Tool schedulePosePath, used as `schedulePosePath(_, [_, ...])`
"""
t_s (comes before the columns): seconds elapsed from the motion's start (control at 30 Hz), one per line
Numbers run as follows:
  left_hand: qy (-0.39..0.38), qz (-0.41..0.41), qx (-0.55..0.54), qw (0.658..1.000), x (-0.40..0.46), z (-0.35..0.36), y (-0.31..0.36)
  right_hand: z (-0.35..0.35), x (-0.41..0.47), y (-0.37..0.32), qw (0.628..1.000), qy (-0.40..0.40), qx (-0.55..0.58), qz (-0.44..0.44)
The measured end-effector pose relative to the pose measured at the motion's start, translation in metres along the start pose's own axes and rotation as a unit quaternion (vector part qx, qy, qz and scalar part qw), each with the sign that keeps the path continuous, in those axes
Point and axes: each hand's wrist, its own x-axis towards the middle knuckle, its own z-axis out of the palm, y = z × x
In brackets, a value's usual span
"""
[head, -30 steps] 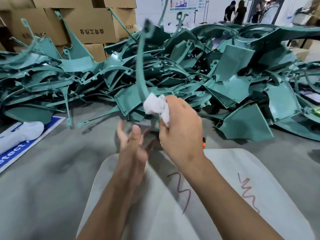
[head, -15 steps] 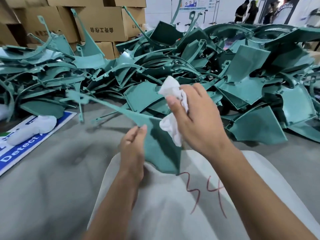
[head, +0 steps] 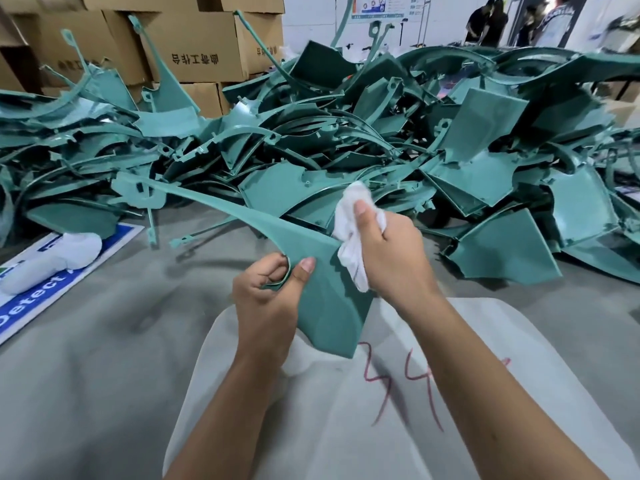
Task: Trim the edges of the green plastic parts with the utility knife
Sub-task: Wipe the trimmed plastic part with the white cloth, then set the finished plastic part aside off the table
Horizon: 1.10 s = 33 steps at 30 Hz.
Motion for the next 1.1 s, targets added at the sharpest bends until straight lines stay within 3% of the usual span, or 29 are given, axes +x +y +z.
schedulePosePath(0.07, [0.053, -0.003, -0.035, 0.998, 0.002, 0.004, -0.001, 0.005, -0.007, -0.001, 0.982, 0.084, 0.141, 0.093])
schedulePosePath(0.1, [0.097, -0.008, -0.061, 0.993, 0.005, 0.004, -0.001, 0.01, -0.01, -0.001, 0.973, 0.08, 0.175, 0.128])
schedulePosePath(0.17, [0.166, -0.016, -0.09, 0.982, 0.011, 0.0, -0.001, 0.021, -0.024, -0.002, 0.973, -0.004, 0.176, 0.151])
schedulePosePath(0.23, [0.183, -0.018, -0.101, 0.978, 0.015, -0.005, -0.002, 0.031, -0.038, -0.001, 0.968, -0.077, 0.204, 0.121])
schedulePosePath(0.3, [0.184, -0.027, -0.107, 0.977, 0.015, -0.009, -0.002, 0.031, -0.044, 0.0, 0.969, -0.099, 0.212, 0.084])
schedulePosePath(0.4, [0.218, -0.038, -0.124, 0.967, 0.02, -0.014, -0.002, 0.021, -0.045, 0.004, 0.982, -0.137, 0.116, 0.051])
schedulePosePath(0.47, [0.237, -0.04, -0.13, 0.962, 0.026, -0.021, -0.002, 0.008, -0.043, 0.009, 0.991, -0.105, -0.072, 0.041])
schedulePosePath(0.57, [0.221, -0.042, -0.112, 0.968, 0.023, -0.025, 0.005, -0.016, -0.036, 0.01, 0.924, -0.077, -0.37, 0.06])
schedulePosePath(0.6, [0.201, -0.048, -0.106, 0.973, 0.02, -0.025, 0.01, -0.021, -0.036, 0.005, 0.913, -0.068, -0.398, 0.063])
schedulePosePath(0.63, [0.177, -0.058, -0.105, 0.977, 0.014, -0.028, 0.017, -0.022, -0.038, -0.001, 0.925, -0.04, -0.377, 0.036])
schedulePosePath(0.7, [0.127, -0.078, -0.105, 0.983, 0.001, -0.035, 0.032, -0.021, -0.048, -0.02, 0.974, -0.001, -0.221, -0.049])
schedulePosePath(0.77, [0.095, -0.094, -0.086, 0.987, -0.017, -0.056, 0.05, -0.009, -0.064, -0.051, 0.993, -0.086, 0.016, -0.079])
schedulePosePath(0.83, [0.038, -0.099, -0.048, 0.993, -0.045, -0.088, 0.071, 0.01, -0.092, -0.083, 0.967, -0.208, 0.112, -0.097])
schedulePosePath(0.97, [-0.022, -0.149, -0.023, 0.988, -0.122, -0.171, 0.104, 0.051, -0.16, -0.114, 0.909, -0.377, 0.082, -0.16])
schedulePosePath(1.03, [-0.039, -0.2, -0.034, 0.979, -0.169, -0.212, 0.109, 0.071, -0.201, -0.119, 0.884, -0.417, 0.046, -0.206])
schedulePosePath(1.1, [0.001, -0.245, -0.033, 0.969, -0.219, -0.248, 0.107, 0.096, -0.247, -0.122, 0.851, -0.465, 0.006, -0.245])
